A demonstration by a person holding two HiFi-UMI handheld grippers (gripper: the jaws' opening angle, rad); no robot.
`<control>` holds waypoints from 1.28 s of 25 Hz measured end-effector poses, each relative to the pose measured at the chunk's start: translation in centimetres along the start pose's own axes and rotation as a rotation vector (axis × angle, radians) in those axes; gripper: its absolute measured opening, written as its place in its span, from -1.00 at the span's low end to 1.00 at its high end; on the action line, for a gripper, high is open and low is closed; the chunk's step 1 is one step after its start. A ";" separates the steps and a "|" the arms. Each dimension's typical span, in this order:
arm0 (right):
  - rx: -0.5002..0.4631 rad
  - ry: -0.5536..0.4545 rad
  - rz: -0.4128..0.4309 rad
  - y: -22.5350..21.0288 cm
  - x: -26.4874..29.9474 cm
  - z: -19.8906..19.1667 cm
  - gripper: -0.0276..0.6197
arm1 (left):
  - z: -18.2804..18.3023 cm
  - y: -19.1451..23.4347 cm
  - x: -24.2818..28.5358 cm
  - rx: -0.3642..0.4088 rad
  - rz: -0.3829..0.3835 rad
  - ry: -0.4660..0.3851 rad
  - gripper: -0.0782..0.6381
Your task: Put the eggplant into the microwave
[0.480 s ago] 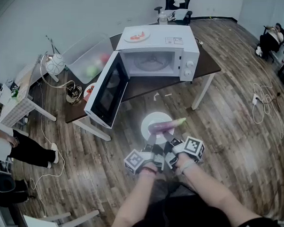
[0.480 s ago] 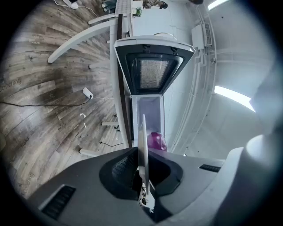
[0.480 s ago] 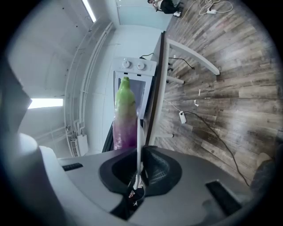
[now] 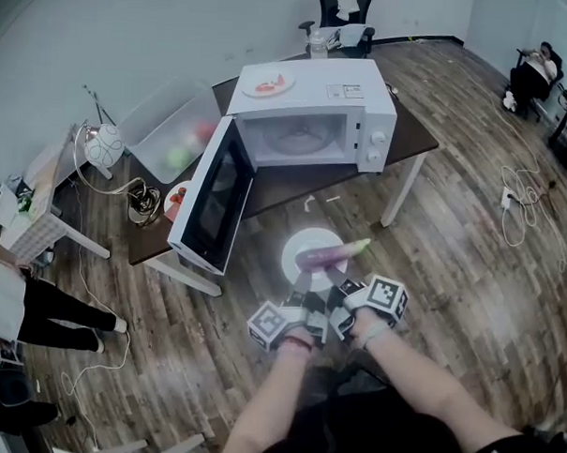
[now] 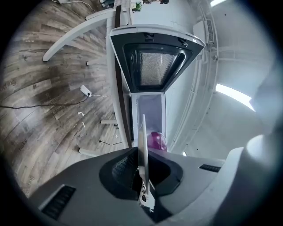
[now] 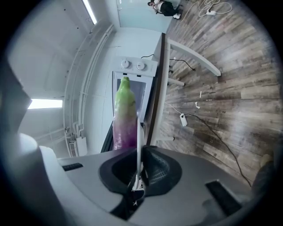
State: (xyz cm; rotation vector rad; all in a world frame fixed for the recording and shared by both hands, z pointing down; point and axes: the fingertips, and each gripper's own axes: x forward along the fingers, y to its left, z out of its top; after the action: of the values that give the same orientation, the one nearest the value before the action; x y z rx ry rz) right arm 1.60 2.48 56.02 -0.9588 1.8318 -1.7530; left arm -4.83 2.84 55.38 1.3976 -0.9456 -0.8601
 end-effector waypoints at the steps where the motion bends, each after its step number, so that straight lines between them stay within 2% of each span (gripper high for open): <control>1: 0.001 -0.001 0.002 0.0 0.2 0.2 -0.85 | 0.1 0.2 0.2 0.001 0.006 0.002 -0.72; 8: 0.016 0.008 -0.001 -0.4 2.5 1.7 -0.85 | 1.4 0.4 2.6 -0.005 0.012 0.002 -0.72; 15: 0.023 0.018 0.008 -0.4 5.4 5.0 -0.85 | 2.7 0.3 6.7 -0.008 0.002 -0.003 -0.73; 20: 0.008 0.034 0.015 0.0 7.4 7.2 -0.85 | 3.6 0.1 9.4 0.112 0.021 0.046 -0.67; 24: 0.019 0.045 0.019 0.1 8.7 8.0 -0.85 | 4.4 -0.4 10.8 0.112 -0.012 0.035 -0.67; 32: 0.024 0.065 0.018 -0.4 10.8 9.2 -0.85 | 5.6 0.8 12.5 0.115 0.024 0.019 -0.67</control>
State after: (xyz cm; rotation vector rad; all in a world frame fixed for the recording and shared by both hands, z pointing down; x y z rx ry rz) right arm 1.04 -11.66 57.07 -0.8832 1.8489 -1.8105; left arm -5.05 -10.82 56.33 1.4871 -1.0089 -0.7837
